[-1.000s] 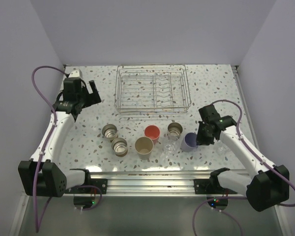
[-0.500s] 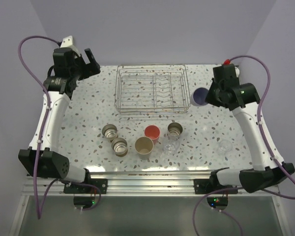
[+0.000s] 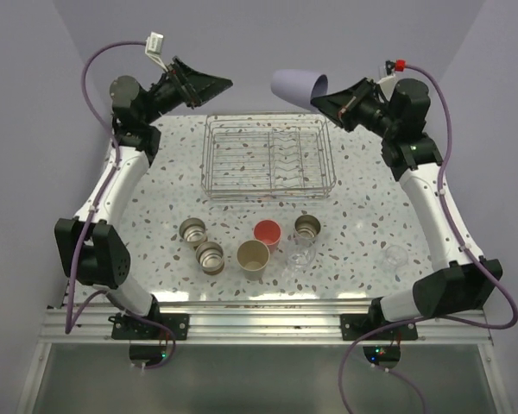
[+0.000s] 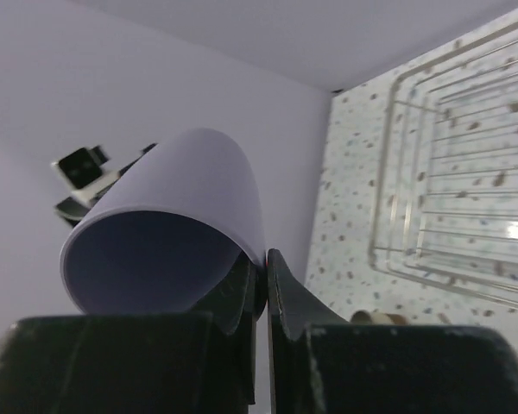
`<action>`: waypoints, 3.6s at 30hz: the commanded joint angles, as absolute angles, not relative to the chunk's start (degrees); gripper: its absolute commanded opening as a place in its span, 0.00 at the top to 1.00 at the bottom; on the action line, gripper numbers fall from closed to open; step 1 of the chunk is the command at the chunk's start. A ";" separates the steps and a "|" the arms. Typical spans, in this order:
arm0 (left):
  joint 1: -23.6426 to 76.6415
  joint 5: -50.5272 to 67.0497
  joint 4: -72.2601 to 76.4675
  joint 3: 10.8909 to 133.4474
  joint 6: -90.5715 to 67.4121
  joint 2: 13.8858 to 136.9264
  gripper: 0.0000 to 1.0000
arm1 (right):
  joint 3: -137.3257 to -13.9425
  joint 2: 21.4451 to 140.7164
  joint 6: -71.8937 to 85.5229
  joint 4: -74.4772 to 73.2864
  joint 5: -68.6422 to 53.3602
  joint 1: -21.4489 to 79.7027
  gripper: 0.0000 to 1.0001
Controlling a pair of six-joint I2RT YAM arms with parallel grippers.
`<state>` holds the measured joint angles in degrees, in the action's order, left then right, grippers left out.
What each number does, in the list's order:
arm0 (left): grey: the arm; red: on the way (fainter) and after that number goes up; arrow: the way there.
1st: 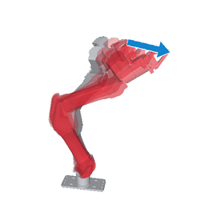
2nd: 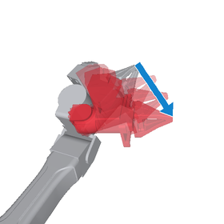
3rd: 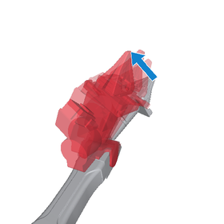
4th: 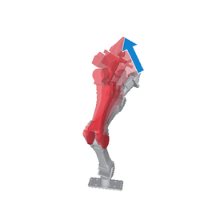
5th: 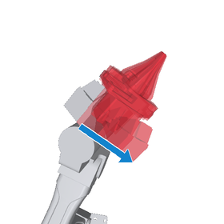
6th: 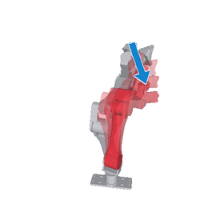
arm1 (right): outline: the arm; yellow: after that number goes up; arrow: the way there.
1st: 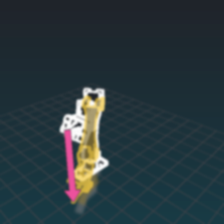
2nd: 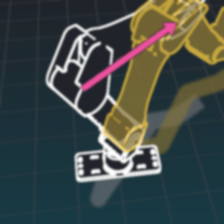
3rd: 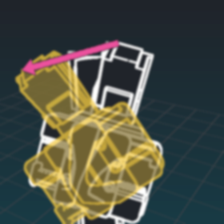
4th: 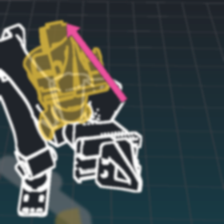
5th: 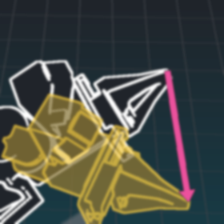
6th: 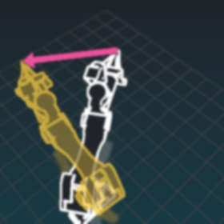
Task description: Load the cups into the dish rack
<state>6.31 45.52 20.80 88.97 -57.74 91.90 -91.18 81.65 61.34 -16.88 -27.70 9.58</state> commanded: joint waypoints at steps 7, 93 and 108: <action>13.62 58.10 51.68 90.61 -78.58 97.82 0.00 | -84.73 82.53 80.77 15.64 -38.67 11.42 1.00; 17.84 -12.12 -32.87 127.62 -10.72 131.04 1.00 | -81.65 69.52 31.29 -55.46 -13.80 9.67 0.19; 17.31 -14.85 -31.73 131.66 -12.22 138.69 0.83 | -81.56 69.26 30.59 -56.25 -11.43 9.58 0.17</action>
